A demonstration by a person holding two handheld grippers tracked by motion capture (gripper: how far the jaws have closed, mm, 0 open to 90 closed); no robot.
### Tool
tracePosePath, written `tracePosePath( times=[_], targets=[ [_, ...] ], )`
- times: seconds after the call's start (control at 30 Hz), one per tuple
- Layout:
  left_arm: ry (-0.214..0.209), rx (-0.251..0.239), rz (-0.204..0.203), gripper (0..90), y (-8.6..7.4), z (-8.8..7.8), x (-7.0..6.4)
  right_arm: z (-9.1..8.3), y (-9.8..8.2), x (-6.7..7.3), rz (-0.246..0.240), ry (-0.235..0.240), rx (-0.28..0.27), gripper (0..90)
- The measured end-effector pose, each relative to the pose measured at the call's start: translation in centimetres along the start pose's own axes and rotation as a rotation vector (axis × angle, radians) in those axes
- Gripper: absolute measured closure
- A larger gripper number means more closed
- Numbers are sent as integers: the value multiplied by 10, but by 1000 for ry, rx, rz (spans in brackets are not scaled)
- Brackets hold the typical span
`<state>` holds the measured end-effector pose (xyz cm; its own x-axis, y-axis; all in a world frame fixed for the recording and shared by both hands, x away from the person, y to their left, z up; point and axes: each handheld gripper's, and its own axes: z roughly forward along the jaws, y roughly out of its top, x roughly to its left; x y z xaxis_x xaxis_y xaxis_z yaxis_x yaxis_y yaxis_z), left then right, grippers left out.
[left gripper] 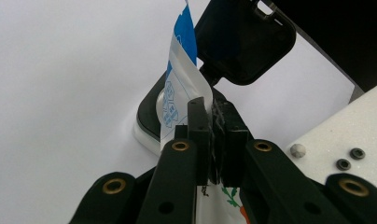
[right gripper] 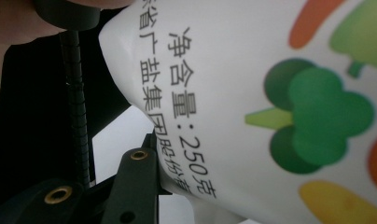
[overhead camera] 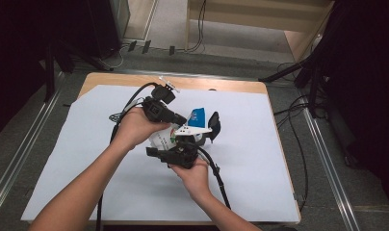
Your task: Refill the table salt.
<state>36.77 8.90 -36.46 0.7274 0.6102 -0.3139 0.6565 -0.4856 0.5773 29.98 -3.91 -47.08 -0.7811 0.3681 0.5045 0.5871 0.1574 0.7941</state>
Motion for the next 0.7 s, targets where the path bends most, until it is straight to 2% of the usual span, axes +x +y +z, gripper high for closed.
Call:
tracePosePath(
  times=[0.23, 0.4, 0.7],
  targets=[
    [1, 3, 4, 872, 3, 1, -2, 0, 1, 0, -15, -7, 4, 653],
    [10, 13, 12, 873, 4, 1, -1, 1, 2, 0, -15, -7, 3, 652],
    [13, 10, 1, 872, 5, 1, -1, 1, 4, 0, -4, 2, -2, 655]
  ],
)
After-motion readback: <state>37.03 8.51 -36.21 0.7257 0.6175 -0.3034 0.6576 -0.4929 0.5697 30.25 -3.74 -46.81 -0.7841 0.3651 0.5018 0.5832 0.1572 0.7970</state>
